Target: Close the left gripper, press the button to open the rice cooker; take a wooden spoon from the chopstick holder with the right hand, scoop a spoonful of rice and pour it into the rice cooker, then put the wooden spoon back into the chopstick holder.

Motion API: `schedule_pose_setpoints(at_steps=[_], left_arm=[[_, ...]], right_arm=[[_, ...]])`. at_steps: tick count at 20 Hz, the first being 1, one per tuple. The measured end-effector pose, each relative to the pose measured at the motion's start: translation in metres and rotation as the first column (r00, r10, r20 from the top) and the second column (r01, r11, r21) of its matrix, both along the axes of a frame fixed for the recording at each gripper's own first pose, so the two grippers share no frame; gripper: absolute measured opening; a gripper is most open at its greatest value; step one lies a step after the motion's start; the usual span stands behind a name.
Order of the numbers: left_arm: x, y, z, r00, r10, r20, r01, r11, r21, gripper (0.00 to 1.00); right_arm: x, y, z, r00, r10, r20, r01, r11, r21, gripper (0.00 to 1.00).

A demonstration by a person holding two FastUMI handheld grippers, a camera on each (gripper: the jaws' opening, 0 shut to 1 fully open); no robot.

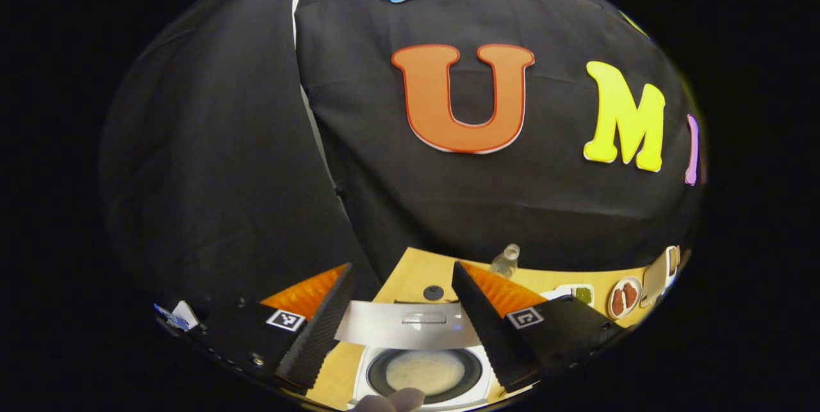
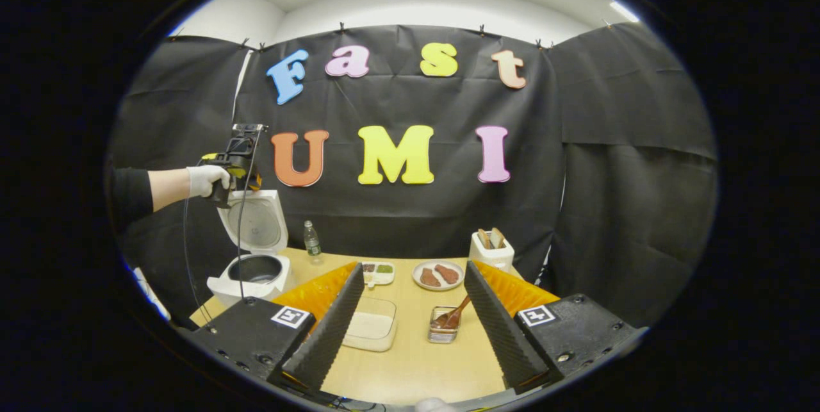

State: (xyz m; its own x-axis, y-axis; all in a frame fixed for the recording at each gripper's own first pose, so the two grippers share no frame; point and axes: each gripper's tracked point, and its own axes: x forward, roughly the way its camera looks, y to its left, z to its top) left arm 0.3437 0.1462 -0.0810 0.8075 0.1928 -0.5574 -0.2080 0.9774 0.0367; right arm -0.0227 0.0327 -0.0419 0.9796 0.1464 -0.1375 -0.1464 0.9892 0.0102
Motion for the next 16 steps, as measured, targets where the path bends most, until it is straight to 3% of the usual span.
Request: schedule_pose_setpoints(at_steps=[5,9,16], left_arm=[[-0.022,-0.007,-0.003,0.999,-0.033,0.002,0.033,0.999,0.004,0.98],[-0.047,-0.012,-0.012,0.999,-0.040,-0.013,0.039,0.998,-0.041,0.98],[-0.117,-0.032,-0.092,0.986,-0.071,-0.153,0.057,0.994,-0.095,0.97]], right_arm=[[0.001,0.005,-0.002,1.000,0.023,-0.006,-0.023,1.000,0.000,0.99],[0.000,0.012,-0.005,0.999,0.049,-0.014,-0.049,0.999,0.004,0.99],[0.000,0.017,-0.011,0.997,0.075,-0.031,-0.075,0.997,0.003,0.99]])
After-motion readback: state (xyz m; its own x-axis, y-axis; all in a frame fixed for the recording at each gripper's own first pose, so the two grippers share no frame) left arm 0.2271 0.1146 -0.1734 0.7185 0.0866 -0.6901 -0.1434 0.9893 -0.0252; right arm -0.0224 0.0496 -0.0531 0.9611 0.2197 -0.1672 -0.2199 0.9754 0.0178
